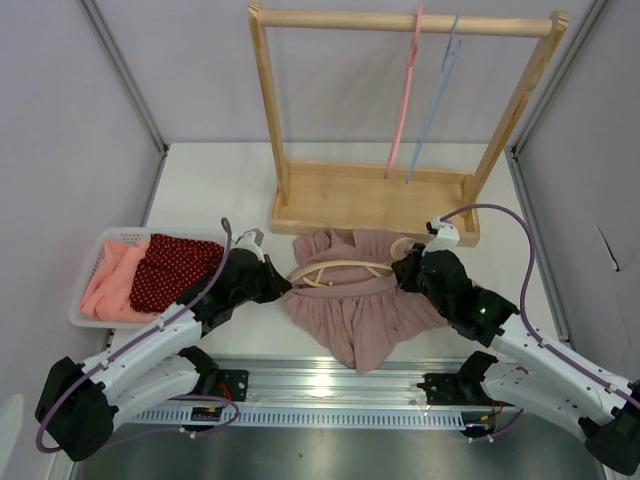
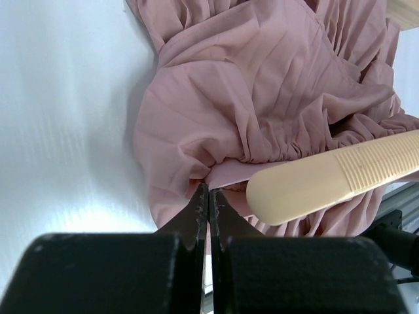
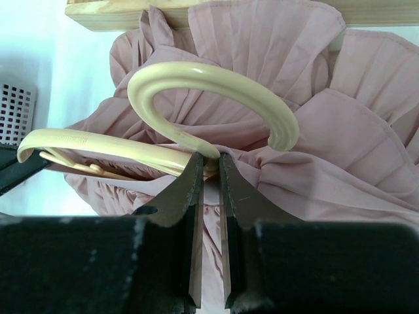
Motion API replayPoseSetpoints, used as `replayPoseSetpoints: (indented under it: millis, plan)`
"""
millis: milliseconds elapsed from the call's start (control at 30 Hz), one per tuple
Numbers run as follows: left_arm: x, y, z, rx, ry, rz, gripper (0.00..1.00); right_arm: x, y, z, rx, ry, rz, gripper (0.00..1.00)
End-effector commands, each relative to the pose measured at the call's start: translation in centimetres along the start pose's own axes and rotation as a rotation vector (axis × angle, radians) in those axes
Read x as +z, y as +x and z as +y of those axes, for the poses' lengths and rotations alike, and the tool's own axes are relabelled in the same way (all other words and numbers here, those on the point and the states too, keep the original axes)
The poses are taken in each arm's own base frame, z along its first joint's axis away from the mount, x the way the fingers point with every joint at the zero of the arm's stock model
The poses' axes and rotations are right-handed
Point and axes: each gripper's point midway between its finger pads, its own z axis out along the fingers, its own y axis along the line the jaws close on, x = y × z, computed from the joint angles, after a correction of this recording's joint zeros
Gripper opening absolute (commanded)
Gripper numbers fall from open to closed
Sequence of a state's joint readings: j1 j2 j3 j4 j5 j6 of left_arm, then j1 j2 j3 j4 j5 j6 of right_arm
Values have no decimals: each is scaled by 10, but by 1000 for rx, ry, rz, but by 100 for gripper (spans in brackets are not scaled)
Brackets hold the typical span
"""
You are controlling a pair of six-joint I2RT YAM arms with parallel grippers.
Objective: Place the skirt on the hanger
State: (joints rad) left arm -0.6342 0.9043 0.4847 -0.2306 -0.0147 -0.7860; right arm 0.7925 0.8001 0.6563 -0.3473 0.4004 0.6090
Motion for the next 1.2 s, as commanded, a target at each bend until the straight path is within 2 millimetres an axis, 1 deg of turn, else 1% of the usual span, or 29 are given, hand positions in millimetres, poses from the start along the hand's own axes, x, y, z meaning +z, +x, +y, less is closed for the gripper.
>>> replayPoseSetpoints:
  millis: [0, 33, 100, 200, 467, 633, 767, 1167]
  plan:
    - [-11, -21, 9, 47, -54, -45, 0, 0, -2, -22, -35, 91, -29, 0]
    - [-13, -22, 11, 48, -62, -43, 0, 1, -2, -23, -35, 93, -28, 0]
    - [-16, -27, 9, 55, -59, -54, 0, 1, -1, -25, -38, 101, -27, 0]
    - [-21, -30, 7, 60, -54, -57, 0, 2, 0, -27, -45, 109, -26, 0]
    - [-23, -40, 7, 67, -64, -61, 0, 2, 2, -30, -55, 115, -28, 0]
    - [-17, -43, 16, 63, -88, -49, 0, 0, 3, -32, -57, 111, -31, 0]
    - [-13, -40, 17, 56, -75, -18, 0, -2, 3, -33, -57, 110, -36, 0]
    - [-8, -45, 16, 53, -66, 0, 0, -5, 5, -36, -62, 102, -38, 0]
